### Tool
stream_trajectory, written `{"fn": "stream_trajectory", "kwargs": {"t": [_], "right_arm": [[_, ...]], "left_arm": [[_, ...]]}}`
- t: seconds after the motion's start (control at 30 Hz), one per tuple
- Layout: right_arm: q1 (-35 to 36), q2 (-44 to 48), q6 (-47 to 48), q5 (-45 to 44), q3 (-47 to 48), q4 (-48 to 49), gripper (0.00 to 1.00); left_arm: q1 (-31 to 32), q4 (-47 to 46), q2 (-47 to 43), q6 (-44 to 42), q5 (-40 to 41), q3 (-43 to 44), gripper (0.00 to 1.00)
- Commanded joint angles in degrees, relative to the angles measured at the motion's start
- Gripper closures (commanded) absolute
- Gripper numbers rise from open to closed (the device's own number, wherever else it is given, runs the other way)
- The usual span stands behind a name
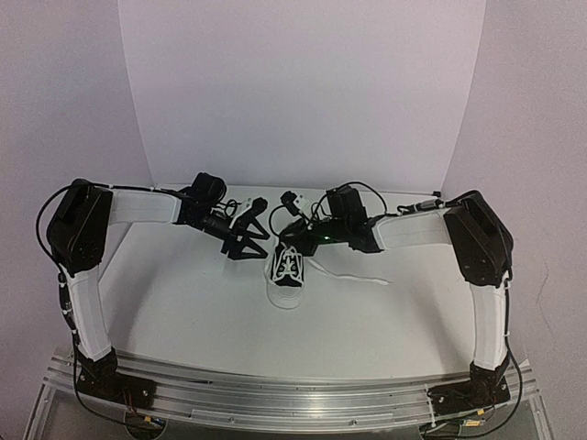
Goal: Tie the shoes
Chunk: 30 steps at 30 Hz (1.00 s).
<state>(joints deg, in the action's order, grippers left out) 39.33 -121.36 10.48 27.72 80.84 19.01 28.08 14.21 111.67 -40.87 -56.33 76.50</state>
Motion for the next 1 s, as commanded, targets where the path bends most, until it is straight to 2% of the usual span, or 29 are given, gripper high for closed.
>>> {"fn": "stream_trajectory", "kwargs": {"t": [0.0, 0.1, 0.2, 0.47, 0.53, 0.77, 0.87, 0.93, 0.97], "right_arm": [[-0.5, 3.1, -3.4, 2.5, 0.3, 7.1, 1.0], [-0.7, 2.9, -5.6, 2.6, -0.8, 9.9, 1.0], [-1.0, 2.6, -7.1, 2.8, -1.3, 11.9, 1.0], [-1.3, 1.2, -8.8, 3.0, -0.9, 13.6, 1.0], [-1.2, 0.9, -9.3, 3.2, -0.9, 13.9, 1.0], [-1.3, 0.3, -11.8, 2.6, -1.6, 16.0, 1.0], [-1.2, 0.4, -12.4, 2.2, -2.3, 16.6, 1.0], [-1.2, 0.5, -12.8, 1.8, -2.8, 17.0, 1.0], [-1.2, 0.6, -13.0, 1.6, -3.2, 17.2, 1.0]], "left_arm": [[0.0, -16.9, 2.4, 5.8, -6.5, 0.3, 0.3], [0.0, -23.8, 5.7, 11.5, -7.2, 1.7, 0.42], [-0.1, -23.9, 7.5, 10.8, -11.0, 2.7, 0.53], [0.1, -32.4, 10.3, 18.5, -9.9, 1.3, 0.51], [0.3, -34.1, 10.8, 20.5, -9.3, 1.3, 0.47], [1.7, -38.4, 12.3, 23.4, -9.4, -0.4, 0.43], [2.3, -39.7, 13.2, 25.4, -9.1, -0.1, 0.45], [2.6, -40.5, 13.9, 26.8, -9.1, 0.3, 0.51], [2.7, -41.1, 14.2, 27.5, -9.0, 0.2, 0.58]]}}
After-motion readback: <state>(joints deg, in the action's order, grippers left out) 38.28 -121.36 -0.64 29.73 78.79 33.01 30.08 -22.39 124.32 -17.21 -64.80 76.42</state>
